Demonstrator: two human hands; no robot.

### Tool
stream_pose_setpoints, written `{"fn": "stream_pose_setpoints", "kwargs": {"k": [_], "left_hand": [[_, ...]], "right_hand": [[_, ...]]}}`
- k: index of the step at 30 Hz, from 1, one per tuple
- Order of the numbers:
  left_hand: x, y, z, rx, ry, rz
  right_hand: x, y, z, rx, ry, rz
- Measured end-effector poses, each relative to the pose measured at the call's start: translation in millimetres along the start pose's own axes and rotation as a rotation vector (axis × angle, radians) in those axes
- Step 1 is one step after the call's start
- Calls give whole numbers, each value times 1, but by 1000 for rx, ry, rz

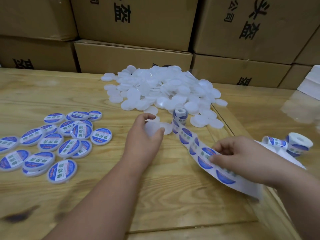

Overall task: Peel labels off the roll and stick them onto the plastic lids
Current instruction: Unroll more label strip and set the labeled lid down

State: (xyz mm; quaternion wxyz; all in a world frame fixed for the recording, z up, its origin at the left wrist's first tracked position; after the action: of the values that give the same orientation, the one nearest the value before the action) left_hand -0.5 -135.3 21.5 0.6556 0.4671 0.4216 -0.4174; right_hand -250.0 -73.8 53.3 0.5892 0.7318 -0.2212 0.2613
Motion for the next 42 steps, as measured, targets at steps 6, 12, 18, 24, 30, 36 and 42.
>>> {"fn": "stream_pose_setpoints", "kwargs": {"k": [6,12,18,24,30,36,42], "left_hand": [[-5,3,-31,54,-79,-107],[-23,-11,-53,249,-183,13],[-27,-21,-71,323,-234,118],[-24,-14,-83,277,-263,241],[-30,-13,-88,292,-288,207],[-28,-13,-87,299,-263,157],[-17,2,-79,190,-126,16]], "right_hand": [[10,-31,17,-139,26,373],[12,-53,25,-297,4,453],[14,-61,15,-223,29,488],[28,-81,-3,55,173,480],[22,-83,-6,-11,177,506],[29,-81,-7,-4,190,501],[25,-68,-9,-115,158,408]]}}
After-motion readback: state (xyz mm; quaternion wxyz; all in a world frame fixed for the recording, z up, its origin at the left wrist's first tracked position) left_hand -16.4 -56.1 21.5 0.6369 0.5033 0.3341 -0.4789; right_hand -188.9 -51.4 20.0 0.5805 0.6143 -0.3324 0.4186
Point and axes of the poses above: each hand's wrist, its own z-axis towards the middle knuckle, its own y-axis out of the back of the hand, x = y × z, the point moved 10 cm from there along z, towards the middle knuckle, and after that the axes turned 1 degree about x, right-handed, at the moved point
